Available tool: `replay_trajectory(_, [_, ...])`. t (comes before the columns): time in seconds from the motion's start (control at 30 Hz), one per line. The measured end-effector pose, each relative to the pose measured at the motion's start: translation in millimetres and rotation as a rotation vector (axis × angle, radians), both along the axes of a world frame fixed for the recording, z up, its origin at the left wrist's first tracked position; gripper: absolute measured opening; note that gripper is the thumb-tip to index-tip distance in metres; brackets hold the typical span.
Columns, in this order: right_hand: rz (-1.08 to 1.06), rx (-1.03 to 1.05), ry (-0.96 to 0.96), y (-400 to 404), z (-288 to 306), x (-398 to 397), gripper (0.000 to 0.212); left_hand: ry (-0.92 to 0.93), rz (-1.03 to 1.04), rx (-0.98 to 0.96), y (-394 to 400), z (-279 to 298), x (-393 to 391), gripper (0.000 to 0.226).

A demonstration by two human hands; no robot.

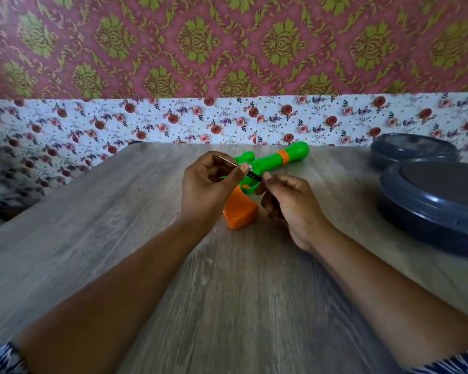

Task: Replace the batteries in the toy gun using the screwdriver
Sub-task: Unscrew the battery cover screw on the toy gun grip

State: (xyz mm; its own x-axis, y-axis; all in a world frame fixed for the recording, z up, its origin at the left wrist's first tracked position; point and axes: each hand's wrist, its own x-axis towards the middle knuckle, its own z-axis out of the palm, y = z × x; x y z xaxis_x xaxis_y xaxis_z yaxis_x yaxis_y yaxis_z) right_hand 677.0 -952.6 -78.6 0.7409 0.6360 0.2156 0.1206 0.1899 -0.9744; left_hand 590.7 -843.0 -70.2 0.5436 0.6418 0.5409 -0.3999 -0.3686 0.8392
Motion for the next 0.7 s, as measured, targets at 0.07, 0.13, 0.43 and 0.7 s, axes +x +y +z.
replay_trajectory(0.07, [0.014, 0.018, 0.06, -1, 3, 0, 0.033, 0.014, 0.001, -0.005, 0, 0, 0, 0.014])
replay_trajectory(0.13, [0.046, -0.01, 0.106, -2, 4, -1, 0.037, 0.02, -0.006, 0.001, -2, 0, 0, 0.014])
replay_trajectory(0.43, [0.061, 0.037, 0.236, -11, 13, 6, 0.033, 0.17, 0.129, 0.217, -7, -2, 3, 0.017])
replay_trajectory(0.7, [-0.167, 0.055, 0.25, -27, 19, 31, 0.03, 1.03, 0.358, 0.35, -1, -1, 7, 0.055])
